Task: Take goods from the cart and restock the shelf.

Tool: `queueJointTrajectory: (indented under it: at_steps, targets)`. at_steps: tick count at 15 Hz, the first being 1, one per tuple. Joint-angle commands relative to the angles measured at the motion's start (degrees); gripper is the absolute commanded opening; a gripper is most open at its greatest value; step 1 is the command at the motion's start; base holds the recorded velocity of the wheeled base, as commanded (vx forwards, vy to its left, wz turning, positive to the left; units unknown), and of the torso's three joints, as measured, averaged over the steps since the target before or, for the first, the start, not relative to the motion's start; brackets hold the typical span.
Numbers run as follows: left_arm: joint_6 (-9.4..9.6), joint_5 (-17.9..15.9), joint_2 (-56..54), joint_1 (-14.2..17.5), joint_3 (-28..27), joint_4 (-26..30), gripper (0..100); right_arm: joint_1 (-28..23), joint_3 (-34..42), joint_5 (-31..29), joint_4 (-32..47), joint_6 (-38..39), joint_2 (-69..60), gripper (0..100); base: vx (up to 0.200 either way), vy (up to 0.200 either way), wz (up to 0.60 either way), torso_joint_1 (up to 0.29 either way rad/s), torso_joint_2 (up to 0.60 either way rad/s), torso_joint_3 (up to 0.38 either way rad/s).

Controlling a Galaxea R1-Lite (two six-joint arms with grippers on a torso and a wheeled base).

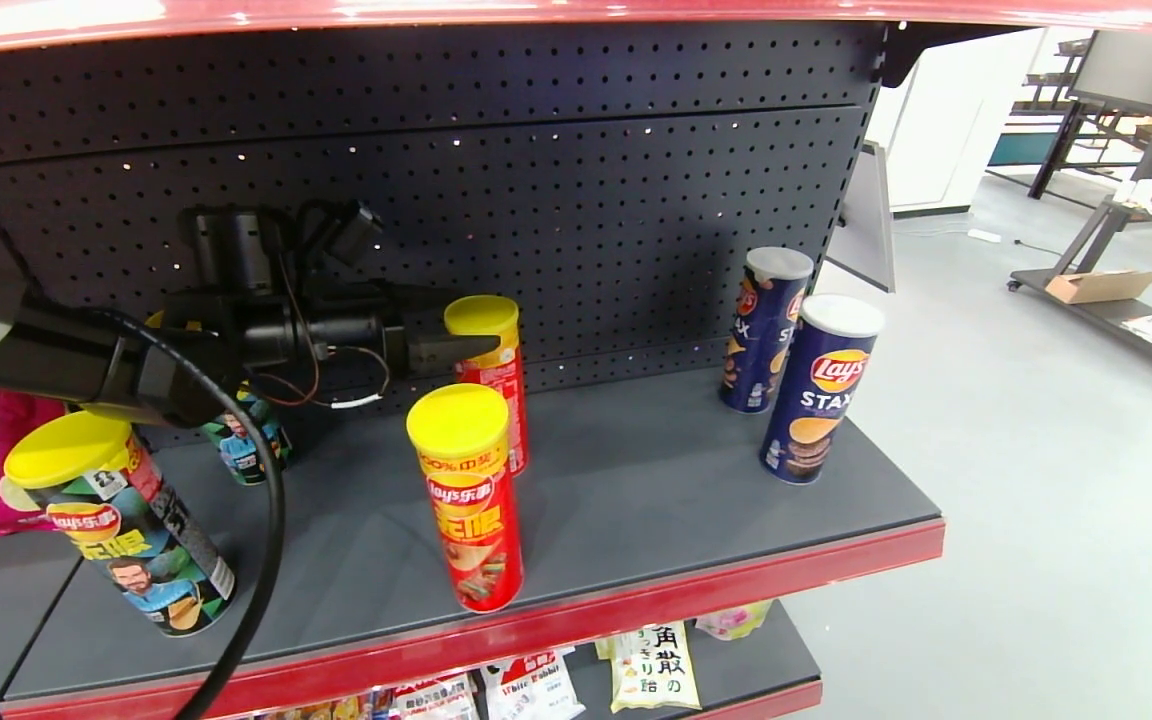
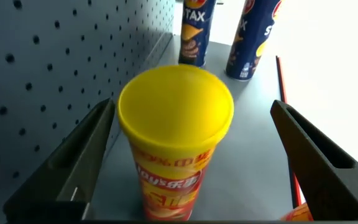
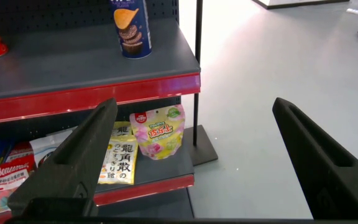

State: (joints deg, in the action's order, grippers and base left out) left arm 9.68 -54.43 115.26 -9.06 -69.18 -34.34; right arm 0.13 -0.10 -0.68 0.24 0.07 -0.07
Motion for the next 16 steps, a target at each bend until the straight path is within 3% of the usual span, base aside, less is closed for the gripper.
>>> queueJointTrajectory:
  at_steps: [1,6,9,12,13,14,16]
  targets:
    - [-0.01,0.11,-1.18,0.00,0.01,-0.02,100,0.04,0.01,-0.02,0.02,0.01,0.07,100,0.000,0.000,0.00,0.000,0.00,0.000]
    - [-0.28,1.17,-3.99,-0.08,0.10,0.24,100,0.04,0.01,-0.02,0.02,0.01,0.07,100,0.000,0.000,0.00,0.000,0.00,0.000]
    - [-0.54,6.88,-5.40,-0.08,-0.08,2.26,100,0.04,0.01,-0.02,0.02,0.01,0.07,100,0.000,0.000,0.00,0.000,0.00,0.000]
    - [-1.33,8.55,-6.28,-0.08,0.10,2.70,100,0.04,0.01,-0.02,0.02,0.01,0.07,100,0.000,0.000,0.00,0.000,0.00,0.000]
    - [-1.33,10.05,-6.45,-0.08,0.10,2.70,100,0.04,0.01,-0.02,0.02,0.01,0.07,100,0.000,0.000,0.00,0.000,0.00,0.000]
    - [-1.42,14.09,-6.54,-0.17,0.28,2.61,100,0.04,0.01,-0.02,0.02,0.01,0.07,100,0.000,0.000,0.00,0.000,0.00,0.000]
    - [-1.33,18.92,-6.89,-0.08,0.80,2.61,100,0.04,0.01,-0.02,0.02,0.01,0.07,100,0.000,0.000,0.00,0.000,0.00,0.000]
